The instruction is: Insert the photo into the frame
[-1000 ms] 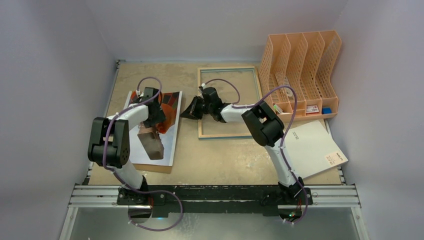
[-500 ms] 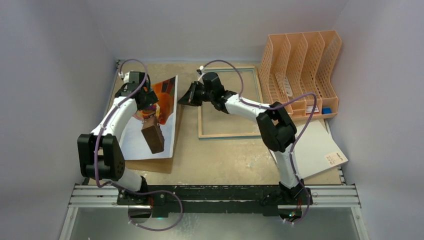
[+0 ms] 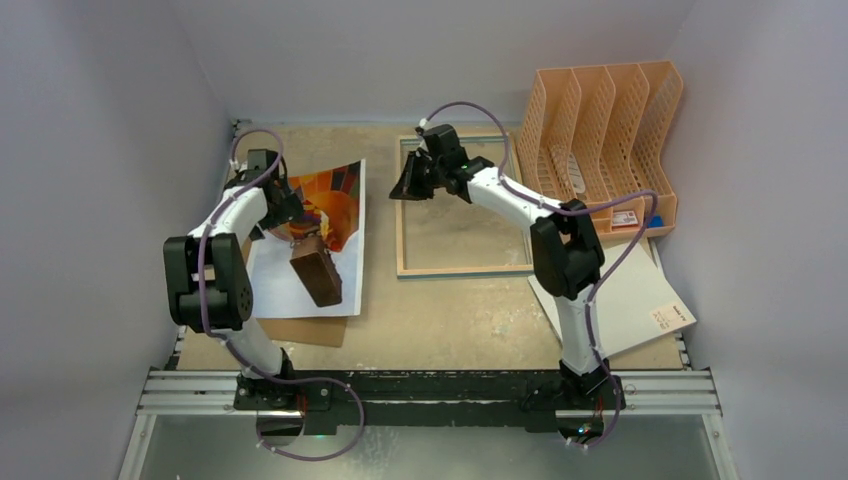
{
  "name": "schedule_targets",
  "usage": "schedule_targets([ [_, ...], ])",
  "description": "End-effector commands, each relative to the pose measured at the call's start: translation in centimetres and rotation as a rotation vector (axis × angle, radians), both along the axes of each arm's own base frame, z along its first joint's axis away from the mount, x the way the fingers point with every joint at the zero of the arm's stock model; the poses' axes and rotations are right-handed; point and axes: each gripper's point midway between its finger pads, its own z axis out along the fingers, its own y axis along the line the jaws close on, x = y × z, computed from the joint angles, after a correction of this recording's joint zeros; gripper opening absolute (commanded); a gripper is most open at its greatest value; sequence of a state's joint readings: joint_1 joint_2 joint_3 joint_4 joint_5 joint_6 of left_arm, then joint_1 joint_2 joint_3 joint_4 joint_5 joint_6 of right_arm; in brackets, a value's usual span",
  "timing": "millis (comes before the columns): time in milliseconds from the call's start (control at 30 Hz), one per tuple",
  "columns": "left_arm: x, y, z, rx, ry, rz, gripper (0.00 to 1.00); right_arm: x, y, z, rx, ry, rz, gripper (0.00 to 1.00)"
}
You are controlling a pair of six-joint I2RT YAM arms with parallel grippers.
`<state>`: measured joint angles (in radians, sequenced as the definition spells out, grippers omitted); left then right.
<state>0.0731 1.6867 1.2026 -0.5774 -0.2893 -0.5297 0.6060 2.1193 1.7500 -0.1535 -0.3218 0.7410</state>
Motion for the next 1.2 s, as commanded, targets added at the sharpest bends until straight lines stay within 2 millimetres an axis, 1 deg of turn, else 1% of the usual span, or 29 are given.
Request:
schedule_targets([
  [0,0.4,-1.1,-1.7,-0.073,-0.008,-0.022,0.85,0.6,-4.2,3.1,-0.042,-0.081,-0.018,0.00],
  [133,-0.4,-1.5,-3.4,-0.093,0.020,-0.018,0.84,1.2,-8.0,1.6,-0.082,-0.075,-0.025,0.00],
  [200,-0.7,-1.5,-4.0,-0.095,0.034,-0.013,0.84,1.5,-9.9,0.7,-0.068,-0.081,-0.016,0.00],
  [267,-1.1,-1.5,-4.5,-0.098,0.042,0.002,0.83,1.4,-10.5,0.4,-0.035,-0.102,0.001,0.00],
  [333,-1.4,-1.7,-5.0,-0.109,0.047,0.011,0.83,1.3,-10.5,-0.3,-0.025,-0.118,0.016,0.00],
  [367,-1.5,-1.7,-5.2,-0.115,0.052,0.014,0.82,1.3,-10.4,-0.7,-0.016,-0.111,0.011,0.02],
  [400,-1.6,-1.8,-5.5,-0.120,0.058,0.016,0.82,1.1,-10.2,-0.9,0.003,-0.101,0.010,0.07],
  [433,-1.7,-1.9,-5.8,-0.126,0.065,0.016,0.82,1.1,-10.1,-1.2,0.019,-0.095,0.002,0.15],
  [467,-1.8,-2.0,-6.0,-0.131,0.070,0.015,0.81,1.1,-10.0,-1.6,0.032,-0.085,-0.011,0.27],
  [500,-2.0,-2.1,-6.2,-0.135,0.075,0.016,0.81,1.2,-9.8,-1.6,0.054,-0.093,-0.021,0.34],
  [600,-2.2,-2.4,-6.7,-0.151,0.080,0.015,0.81,1.4,-9.6,-1.7,0.104,-0.113,-0.045,0.53],
  [667,-2.4,-2.7,-7.0,-0.165,0.083,0.015,0.81,1.4,-9.2,-1.4,0.149,-0.133,-0.045,0.60],
  [733,-2.6,-2.8,-7.2,-0.171,0.086,0.017,0.81,1.3,-9.0,-0.9,0.190,-0.151,-0.046,0.62],
  [833,-2.8,-2.9,-7.4,-0.179,0.087,0.021,0.81,0.4,-8.5,-0.4,0.262,-0.153,-0.032,0.63],
  [867,-2.8,-3.0,-7.5,-0.184,0.088,0.022,0.81,-0.2,-8.5,-0.7,0.286,-0.143,-0.028,0.63],
  [900,-2.9,-3.0,-7.5,-0.187,0.087,0.022,0.81,-0.6,-8.4,-0.6,0.312,-0.145,-0.026,0.63],
  [1000,-3.2,-3.2,-8.0,-0.197,0.097,0.027,0.81,-1.4,-8.2,-0.7,0.365,-0.137,-0.030,0.65],
  [1067,-3.5,-3.4,-8.4,-0.205,0.104,0.030,0.81,-1.4,-8.0,-1.4,0.351,-0.112,-0.045,0.66],
  [1100,-3.6,-3.4,-8.5,-0.210,0.106,0.031,0.81,-1.2,-8.3,-2.8,0.301,-0.065,-0.083,0.68],
  [1167,-3.9,-3.5,-8.9,-0.215,0.117,0.033,0.81,-1.0,-8.3,-4.2,0.234,-0.033,-0.116,0.69],
])
